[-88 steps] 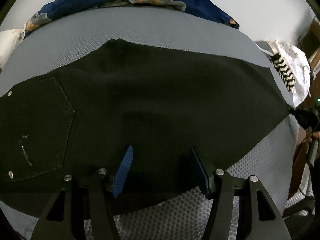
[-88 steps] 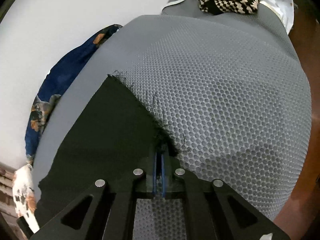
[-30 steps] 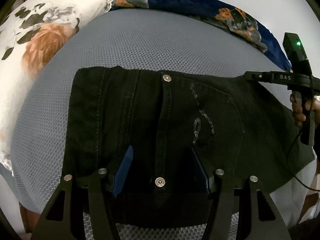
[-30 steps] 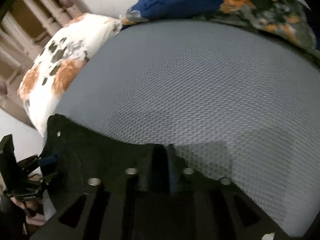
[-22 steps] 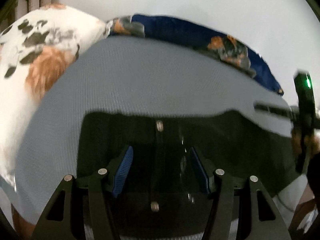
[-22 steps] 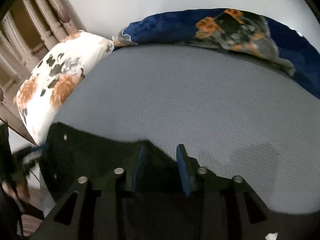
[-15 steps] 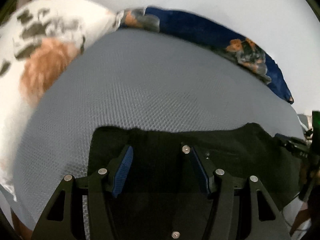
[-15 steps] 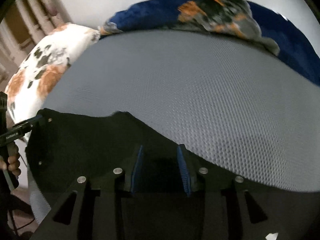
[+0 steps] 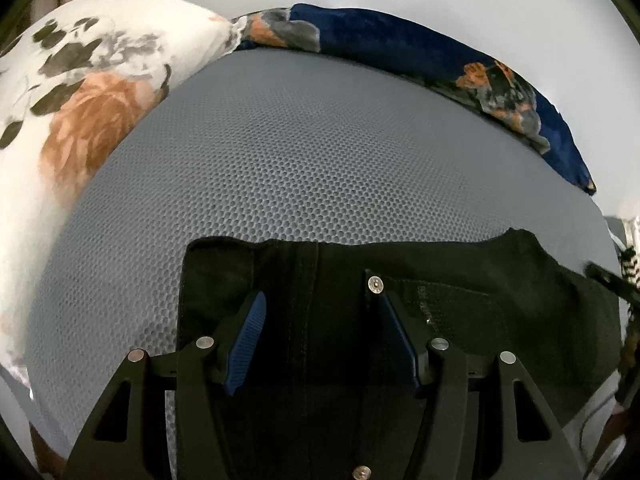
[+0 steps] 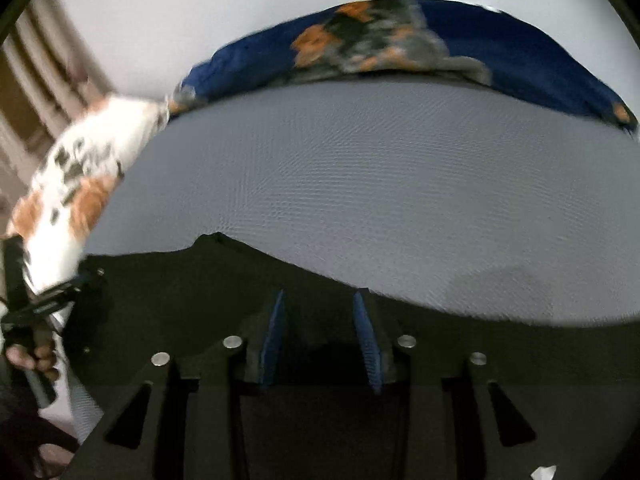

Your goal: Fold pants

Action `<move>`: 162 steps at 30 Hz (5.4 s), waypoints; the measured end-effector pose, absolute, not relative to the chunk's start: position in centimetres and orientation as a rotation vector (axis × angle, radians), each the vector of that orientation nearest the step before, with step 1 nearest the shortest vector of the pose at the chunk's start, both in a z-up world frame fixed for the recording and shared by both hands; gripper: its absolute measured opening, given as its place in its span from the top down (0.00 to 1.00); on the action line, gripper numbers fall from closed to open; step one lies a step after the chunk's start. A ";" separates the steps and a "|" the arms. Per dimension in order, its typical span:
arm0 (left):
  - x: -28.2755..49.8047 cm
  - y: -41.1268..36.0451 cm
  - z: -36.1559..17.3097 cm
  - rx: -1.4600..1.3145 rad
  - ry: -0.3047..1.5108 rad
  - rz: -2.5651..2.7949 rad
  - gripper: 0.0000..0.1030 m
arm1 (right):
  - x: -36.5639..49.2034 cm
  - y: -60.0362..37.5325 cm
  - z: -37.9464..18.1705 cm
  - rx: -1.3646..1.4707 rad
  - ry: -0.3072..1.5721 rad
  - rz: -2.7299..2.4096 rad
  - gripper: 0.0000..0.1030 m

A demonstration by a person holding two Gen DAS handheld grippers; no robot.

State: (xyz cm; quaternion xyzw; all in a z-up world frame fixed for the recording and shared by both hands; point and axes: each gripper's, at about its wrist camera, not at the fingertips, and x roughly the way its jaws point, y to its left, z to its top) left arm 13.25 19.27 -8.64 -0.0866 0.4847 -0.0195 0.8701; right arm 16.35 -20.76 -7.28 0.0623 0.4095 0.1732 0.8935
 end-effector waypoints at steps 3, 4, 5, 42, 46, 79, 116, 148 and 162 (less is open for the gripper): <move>12.6 18.7 -7.8 -0.213 1.008 -0.032 0.41 | 14.1 -26.2 -7.2 0.223 0.848 0.328 0.64; 12.3 18.3 -7.6 -0.215 1.005 -0.031 0.40 | 13.4 -28.4 -7.3 0.255 0.849 0.307 0.64; 12.1 18.0 -7.3 -0.210 0.998 -0.021 0.39 | 12.8 -30.1 -7.4 0.276 0.847 0.279 0.63; 11.0 -6.9 -9.4 0.055 1.180 -0.295 0.37 | 8.6 -61.1 -15.2 0.679 0.904 0.309 0.72; 10.8 -7.9 -10.0 0.101 1.168 -0.299 0.36 | 9.3 -60.5 -15.8 0.686 0.916 0.343 0.84; 6.9 2.3 -7.2 -0.168 1.044 -0.252 0.35 | 12.5 -37.8 -7.2 0.619 0.875 0.548 0.91; 7.3 5.7 -6.9 -0.403 1.042 -0.475 0.35 | 11.8 -21.0 -8.8 0.365 0.979 0.646 0.62; 12.7 0.4 -13.4 -0.541 1.246 -0.693 0.80 | 9.5 -29.2 -11.6 0.634 0.921 0.482 0.61; 10.1 0.7 -11.4 -0.406 1.208 -0.620 0.97 | 8.5 -27.5 -11.6 0.350 0.976 0.309 0.62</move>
